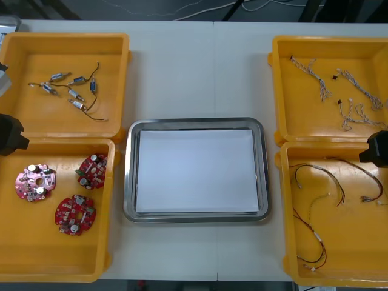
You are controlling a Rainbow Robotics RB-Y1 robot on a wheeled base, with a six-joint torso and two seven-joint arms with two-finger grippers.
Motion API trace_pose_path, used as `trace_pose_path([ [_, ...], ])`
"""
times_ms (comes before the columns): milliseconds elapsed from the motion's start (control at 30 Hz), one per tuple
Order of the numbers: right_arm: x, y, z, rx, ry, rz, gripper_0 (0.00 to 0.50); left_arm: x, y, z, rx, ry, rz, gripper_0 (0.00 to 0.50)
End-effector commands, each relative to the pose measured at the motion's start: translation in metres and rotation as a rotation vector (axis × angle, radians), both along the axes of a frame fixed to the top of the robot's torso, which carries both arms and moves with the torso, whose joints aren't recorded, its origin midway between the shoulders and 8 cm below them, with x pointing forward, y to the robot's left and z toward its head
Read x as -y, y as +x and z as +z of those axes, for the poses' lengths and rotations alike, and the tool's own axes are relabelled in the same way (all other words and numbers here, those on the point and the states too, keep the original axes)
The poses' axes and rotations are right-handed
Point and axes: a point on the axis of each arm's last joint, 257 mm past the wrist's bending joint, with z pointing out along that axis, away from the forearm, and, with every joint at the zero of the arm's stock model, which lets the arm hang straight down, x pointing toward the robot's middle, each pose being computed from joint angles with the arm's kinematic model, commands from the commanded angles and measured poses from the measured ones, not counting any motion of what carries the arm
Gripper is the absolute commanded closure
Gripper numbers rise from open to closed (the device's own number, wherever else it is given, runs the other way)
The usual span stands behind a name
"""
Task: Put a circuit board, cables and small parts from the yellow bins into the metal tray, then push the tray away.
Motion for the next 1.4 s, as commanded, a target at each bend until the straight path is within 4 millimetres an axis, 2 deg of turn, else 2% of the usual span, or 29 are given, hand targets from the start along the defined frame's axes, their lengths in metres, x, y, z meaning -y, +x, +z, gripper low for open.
trace_pose_path([
  [33, -0.003, 0.0, 0.001, 0.014, 0.01, 0.009, 0.0, -0.018, -0.004, 0.013, 0.02, 0.066, 0.0, 0.0],
  [1067, -0.003, 0.0, 0.001, 0.014, 0.01, 0.009, 0.0, -0.018, -0.004, 0.013, 0.02, 0.066, 0.0, 0.0],
  [1100, -0.007, -0.007, -0.012, -0.017, 0.023, 0.013, 0.0, -0.012, -0.014, -0.013, -0.038, 0.029, 0.003, 0.0],
  [1400, -0.02, -0.015, -0.018, -0.037, 0.046, 0.025, 0.0, -0.013, -0.015, -0.012, -0.042, 0.032, -0.004, 0.0],
])
